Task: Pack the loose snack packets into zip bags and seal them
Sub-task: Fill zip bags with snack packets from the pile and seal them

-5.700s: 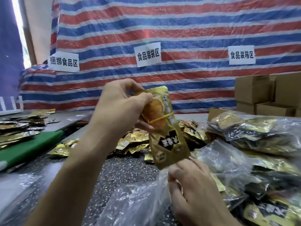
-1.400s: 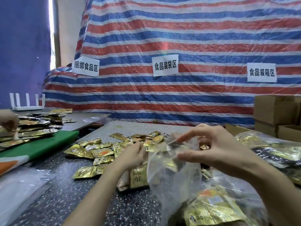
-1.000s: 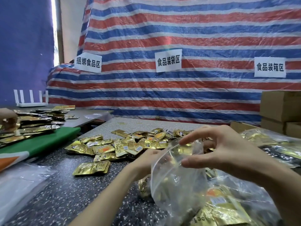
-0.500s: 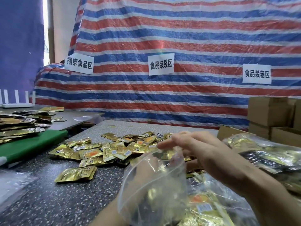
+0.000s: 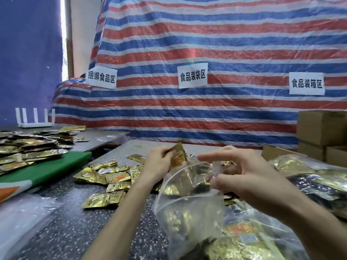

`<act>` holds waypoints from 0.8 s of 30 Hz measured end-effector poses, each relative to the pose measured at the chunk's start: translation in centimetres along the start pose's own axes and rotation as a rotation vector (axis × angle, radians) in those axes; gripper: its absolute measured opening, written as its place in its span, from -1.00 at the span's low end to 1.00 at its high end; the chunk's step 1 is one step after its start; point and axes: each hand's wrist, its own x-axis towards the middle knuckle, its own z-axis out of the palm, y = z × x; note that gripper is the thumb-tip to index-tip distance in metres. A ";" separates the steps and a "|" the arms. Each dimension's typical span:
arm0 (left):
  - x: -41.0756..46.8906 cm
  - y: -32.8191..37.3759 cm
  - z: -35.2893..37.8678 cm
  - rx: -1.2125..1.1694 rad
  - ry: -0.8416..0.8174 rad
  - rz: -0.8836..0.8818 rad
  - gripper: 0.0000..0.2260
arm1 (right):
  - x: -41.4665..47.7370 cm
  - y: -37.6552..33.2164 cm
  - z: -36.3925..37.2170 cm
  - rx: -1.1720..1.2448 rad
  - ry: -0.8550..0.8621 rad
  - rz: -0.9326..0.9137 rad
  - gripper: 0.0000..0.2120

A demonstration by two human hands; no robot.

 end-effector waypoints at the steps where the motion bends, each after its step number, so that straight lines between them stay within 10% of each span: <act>1: 0.1 0.9 -1.3 -0.011 0.034 0.010 -0.84 | 0.0 0.1 0.0 -0.009 0.010 0.013 -0.47; 11: -5.1 9.3 -10.3 -0.553 0.263 0.197 -0.88 | 0.2 0.3 0.5 -0.161 0.170 0.063 -0.36; 24: -6.4 10.5 -6.6 0.112 -0.014 0.413 -0.81 | 0.1 0.6 0.6 0.050 0.148 0.004 -0.37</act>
